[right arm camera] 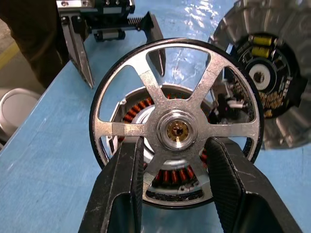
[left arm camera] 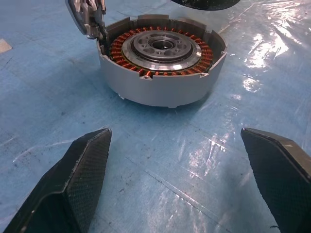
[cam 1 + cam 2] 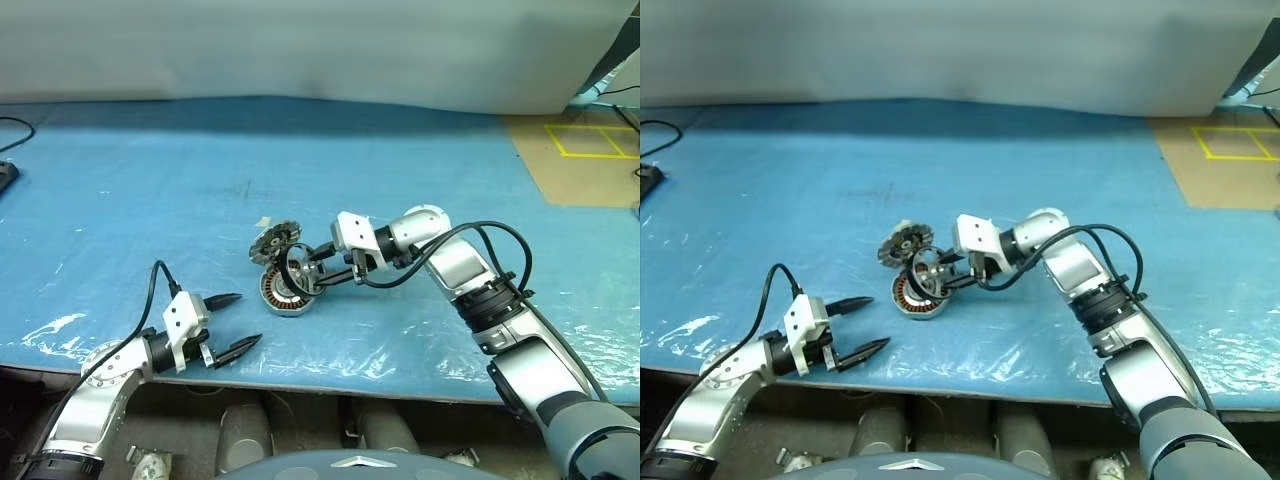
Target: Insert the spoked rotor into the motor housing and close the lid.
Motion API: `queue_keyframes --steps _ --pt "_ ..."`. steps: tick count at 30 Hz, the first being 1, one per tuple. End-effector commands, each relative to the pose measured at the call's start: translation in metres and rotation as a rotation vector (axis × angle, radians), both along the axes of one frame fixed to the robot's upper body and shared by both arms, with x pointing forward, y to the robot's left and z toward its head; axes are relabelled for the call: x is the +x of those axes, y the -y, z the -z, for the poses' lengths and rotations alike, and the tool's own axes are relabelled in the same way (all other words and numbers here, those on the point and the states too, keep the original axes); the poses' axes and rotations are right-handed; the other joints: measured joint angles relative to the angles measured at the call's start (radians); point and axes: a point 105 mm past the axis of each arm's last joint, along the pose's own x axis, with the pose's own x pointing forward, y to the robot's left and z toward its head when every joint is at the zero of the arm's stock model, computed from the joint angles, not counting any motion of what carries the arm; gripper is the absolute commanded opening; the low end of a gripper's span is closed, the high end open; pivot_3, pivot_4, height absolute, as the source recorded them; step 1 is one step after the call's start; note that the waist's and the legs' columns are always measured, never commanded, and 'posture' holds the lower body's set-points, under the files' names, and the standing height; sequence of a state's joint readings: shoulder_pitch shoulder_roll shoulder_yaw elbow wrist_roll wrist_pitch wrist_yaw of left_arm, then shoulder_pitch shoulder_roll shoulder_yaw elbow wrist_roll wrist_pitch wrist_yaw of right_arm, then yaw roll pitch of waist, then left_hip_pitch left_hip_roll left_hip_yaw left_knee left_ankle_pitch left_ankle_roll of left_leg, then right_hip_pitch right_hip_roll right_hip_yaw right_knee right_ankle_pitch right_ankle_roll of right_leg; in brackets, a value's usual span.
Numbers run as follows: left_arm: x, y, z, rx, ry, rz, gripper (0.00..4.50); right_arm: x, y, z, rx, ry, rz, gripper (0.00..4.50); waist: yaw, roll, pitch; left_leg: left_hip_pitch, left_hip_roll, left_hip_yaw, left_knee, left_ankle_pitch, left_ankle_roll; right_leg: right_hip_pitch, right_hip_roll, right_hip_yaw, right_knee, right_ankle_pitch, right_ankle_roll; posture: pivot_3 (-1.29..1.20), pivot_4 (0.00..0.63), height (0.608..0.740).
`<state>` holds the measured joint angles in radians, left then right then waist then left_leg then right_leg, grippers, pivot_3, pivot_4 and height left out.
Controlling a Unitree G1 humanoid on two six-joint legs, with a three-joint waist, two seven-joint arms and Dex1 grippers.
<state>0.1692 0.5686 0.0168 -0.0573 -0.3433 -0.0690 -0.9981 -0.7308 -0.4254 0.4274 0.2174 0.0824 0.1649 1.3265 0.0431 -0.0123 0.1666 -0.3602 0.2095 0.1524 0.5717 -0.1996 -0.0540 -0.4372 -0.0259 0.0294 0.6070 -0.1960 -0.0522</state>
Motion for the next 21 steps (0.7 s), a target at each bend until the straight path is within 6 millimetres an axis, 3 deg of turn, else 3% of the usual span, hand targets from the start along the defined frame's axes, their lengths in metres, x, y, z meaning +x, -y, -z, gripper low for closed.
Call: queue_keyframes --steps 1,21 --pt "0.000 -0.001 -0.001 0.002 0.032 0.007 4.50 0.002 -0.006 -0.006 -0.003 0.049 -0.029 1.50 0.000 0.000 0.000 0.000 0.000 0.000 0.000 0.000 0.000 0.000 0.000 0.000 0.000 0.000 0.000 0.00 0.150 0.740" --pt "-0.002 -0.007 0.012 0.013 0.026 -0.009 4.50 -0.004 -0.023 -0.017 0.028 0.095 -0.091 1.50 0.000 0.000 0.000 0.000 0.000 0.000 0.000 0.000 0.000 0.000 0.000 0.000 0.000 0.000 0.000 0.00 0.150 0.740"
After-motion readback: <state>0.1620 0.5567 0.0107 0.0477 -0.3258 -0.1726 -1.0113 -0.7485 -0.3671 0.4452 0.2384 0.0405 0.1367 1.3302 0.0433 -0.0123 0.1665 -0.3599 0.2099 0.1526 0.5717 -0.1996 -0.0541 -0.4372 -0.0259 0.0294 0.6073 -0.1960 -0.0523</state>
